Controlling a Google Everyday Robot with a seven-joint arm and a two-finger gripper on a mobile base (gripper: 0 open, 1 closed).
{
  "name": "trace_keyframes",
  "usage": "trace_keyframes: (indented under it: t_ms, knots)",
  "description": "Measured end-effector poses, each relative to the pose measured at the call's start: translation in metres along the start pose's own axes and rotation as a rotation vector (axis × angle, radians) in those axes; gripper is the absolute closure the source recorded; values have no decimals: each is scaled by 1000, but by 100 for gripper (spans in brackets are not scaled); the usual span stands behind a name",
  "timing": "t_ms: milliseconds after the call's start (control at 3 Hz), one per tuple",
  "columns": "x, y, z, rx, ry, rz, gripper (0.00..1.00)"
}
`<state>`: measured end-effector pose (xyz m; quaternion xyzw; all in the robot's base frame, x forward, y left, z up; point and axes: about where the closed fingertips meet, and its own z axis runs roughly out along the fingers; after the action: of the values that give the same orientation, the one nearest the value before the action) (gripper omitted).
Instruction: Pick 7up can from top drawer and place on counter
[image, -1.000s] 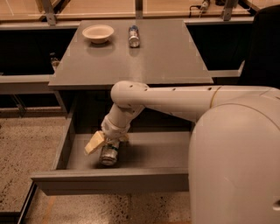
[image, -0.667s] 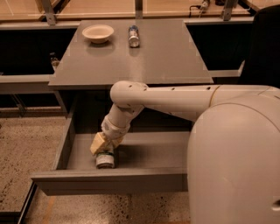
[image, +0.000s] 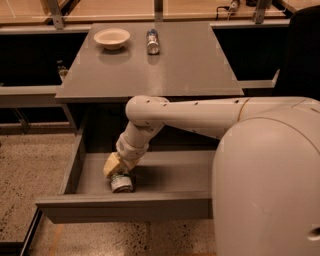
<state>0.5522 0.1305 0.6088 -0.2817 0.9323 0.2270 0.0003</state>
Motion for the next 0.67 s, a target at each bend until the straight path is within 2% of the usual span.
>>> trace_keyframes:
  t_ms: [333,667]
  knots:
    - [-1,1,-5,-4,-10,-5,100]
    - [-5,1,-44,-56,-130,-73,100]
